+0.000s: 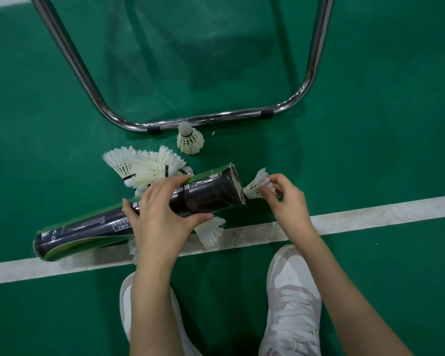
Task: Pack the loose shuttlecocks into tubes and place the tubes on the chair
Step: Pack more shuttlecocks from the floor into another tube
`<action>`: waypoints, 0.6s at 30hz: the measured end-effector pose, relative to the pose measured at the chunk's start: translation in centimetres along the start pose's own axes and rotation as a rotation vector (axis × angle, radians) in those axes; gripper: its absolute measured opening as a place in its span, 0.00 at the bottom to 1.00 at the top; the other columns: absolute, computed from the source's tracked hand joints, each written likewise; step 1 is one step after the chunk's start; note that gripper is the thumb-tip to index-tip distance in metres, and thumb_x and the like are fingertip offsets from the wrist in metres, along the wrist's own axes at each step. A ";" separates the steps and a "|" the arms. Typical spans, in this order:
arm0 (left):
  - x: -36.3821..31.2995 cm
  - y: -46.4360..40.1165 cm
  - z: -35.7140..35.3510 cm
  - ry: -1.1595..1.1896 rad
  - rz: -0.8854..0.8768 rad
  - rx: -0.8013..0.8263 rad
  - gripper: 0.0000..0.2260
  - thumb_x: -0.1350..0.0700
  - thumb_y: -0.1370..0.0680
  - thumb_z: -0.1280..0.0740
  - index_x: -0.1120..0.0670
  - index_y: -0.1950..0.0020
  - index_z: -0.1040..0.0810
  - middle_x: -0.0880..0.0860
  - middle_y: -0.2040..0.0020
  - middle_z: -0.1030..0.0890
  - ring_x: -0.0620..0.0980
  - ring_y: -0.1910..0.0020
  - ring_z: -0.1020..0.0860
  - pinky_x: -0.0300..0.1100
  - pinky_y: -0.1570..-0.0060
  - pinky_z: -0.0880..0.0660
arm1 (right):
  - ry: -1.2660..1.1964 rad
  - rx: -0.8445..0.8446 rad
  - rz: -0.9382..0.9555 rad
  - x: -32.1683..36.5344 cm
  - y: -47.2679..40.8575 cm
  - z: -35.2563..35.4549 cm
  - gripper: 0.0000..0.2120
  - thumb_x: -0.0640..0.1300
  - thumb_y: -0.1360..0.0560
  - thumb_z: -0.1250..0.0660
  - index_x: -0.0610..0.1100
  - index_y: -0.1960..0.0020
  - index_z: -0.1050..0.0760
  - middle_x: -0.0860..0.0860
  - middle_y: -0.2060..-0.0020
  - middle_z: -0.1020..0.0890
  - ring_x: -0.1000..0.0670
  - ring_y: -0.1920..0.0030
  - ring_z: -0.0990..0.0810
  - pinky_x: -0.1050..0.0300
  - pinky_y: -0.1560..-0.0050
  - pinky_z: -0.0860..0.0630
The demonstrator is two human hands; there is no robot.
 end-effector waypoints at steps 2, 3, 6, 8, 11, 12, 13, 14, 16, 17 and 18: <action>0.0 0.0 -0.1 0.008 0.002 -0.002 0.31 0.44 0.42 0.22 0.41 0.41 0.26 0.37 0.45 0.31 0.45 0.35 0.33 0.58 0.30 0.60 | -0.029 -0.024 0.008 0.4 0.3 0.5 0.08 0.45 0.23 0.35 0.44 0.45 0.26 0.52 0.52 0.21 0.54 0.50 0.24 0.65 0.54 0.29; -0.1 0.0 -0.1 0.007 0.002 0.000 0.31 0.44 0.42 0.22 0.41 0.41 0.26 0.37 0.45 0.31 0.45 0.35 0.32 0.58 0.30 0.60 | -0.043 -0.037 0.013 0.7 0.6 0.9 0.08 0.45 0.23 0.36 0.45 0.44 0.26 0.53 0.53 0.21 0.56 0.51 0.25 0.70 0.56 0.31; -0.1 0.1 -0.2 0.003 -0.004 0.001 0.31 0.44 0.42 0.22 0.41 0.41 0.26 0.37 0.45 0.31 0.45 0.35 0.33 0.58 0.31 0.60 | -0.073 -0.101 0.068 1.9 1.1 2.5 0.04 0.45 0.23 0.35 0.50 0.48 0.27 0.56 0.59 0.21 0.60 0.57 0.24 0.75 0.58 0.32; -0.1 0.1 -0.2 0.006 -0.006 -0.003 0.31 0.44 0.42 0.22 0.41 0.41 0.26 0.36 0.45 0.32 0.44 0.35 0.33 0.59 0.31 0.60 | -0.099 -0.159 0.130 3.0 1.5 3.7 0.04 0.44 0.23 0.35 0.52 0.50 0.27 0.52 0.60 0.20 0.56 0.58 0.23 0.70 0.57 0.31; -0.2 0.2 -0.1 0.014 -0.010 -0.012 0.30 0.44 0.42 0.22 0.41 0.41 0.26 0.36 0.45 0.32 0.44 0.35 0.33 0.58 0.31 0.60 | -0.157 -0.198 0.198 4.7 2.1 4.9 0.08 0.43 0.24 0.34 0.57 0.54 0.27 0.57 0.59 0.18 0.58 0.56 0.22 0.67 0.53 0.29; -0.3 0.1 -0.1 0.015 -0.010 -0.015 0.30 0.44 0.42 0.22 0.41 0.41 0.25 0.36 0.46 0.32 0.44 0.35 0.33 0.58 0.31 0.60 | -0.170 -0.188 0.211 5.2 2.2 5.1 0.09 0.43 0.24 0.33 0.58 0.56 0.28 0.60 0.59 0.19 0.60 0.56 0.22 0.69 0.53 0.28; -0.5 0.1 -0.2 0.016 -0.010 -0.018 0.30 0.44 0.42 0.22 0.42 0.41 0.25 0.36 0.46 0.32 0.45 0.36 0.33 0.58 0.31 0.60 | -0.182 -0.170 0.219 5.5 2.2 5.1 0.10 0.42 0.24 0.33 0.58 0.56 0.28 0.62 0.60 0.19 0.61 0.56 0.21 0.70 0.52 0.28; -0.6 0.1 -0.2 0.015 -0.010 -0.019 0.31 0.44 0.42 0.22 0.42 0.41 0.25 0.36 0.46 0.32 0.44 0.36 0.33 0.58 0.31 0.59 | -0.203 -0.146 0.219 5.7 2.2 5.0 0.11 0.41 0.24 0.33 0.57 0.56 0.27 0.63 0.61 0.18 0.62 0.56 0.21 0.70 0.52 0.28; -0.8 0.2 -0.4 0.010 -0.014 -0.014 0.31 0.43 0.42 0.22 0.42 0.41 0.26 0.36 0.45 0.31 0.43 0.36 0.33 0.59 0.31 0.59 | -0.275 -0.079 0.198 5.7 2.3 4.4 0.10 0.40 0.25 0.33 0.56 0.55 0.27 0.63 0.62 0.17 0.60 0.56 0.20 0.67 0.51 0.27; -0.8 0.2 -0.5 0.009 -0.016 -0.012 0.31 0.43 0.42 0.22 0.41 0.40 0.26 0.36 0.45 0.31 0.43 0.36 0.33 0.59 0.31 0.59 | -0.307 -0.045 0.188 5.6 2.3 3.9 0.09 0.40 0.24 0.33 0.55 0.55 0.26 0.62 0.62 0.17 0.58 0.56 0.19 0.65 0.50 0.26; -0.9 0.2 -0.6 0.009 -0.019 -0.010 0.31 0.43 0.42 0.23 0.41 0.40 0.26 0.36 0.45 0.31 0.43 0.36 0.33 0.59 0.31 0.59 | -0.338 -0.009 0.186 5.6 2.5 3.4 0.09 0.40 0.24 0.34 0.54 0.54 0.26 0.61 0.61 0.16 0.58 0.56 0.19 0.64 0.49 0.26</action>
Point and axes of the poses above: each hand's wrist, its own y-axis away from the middle knuckle, its own z-axis out of the back of the hand, x = y × z, the point moved 4 cm from there along -y, towards the middle knuckle
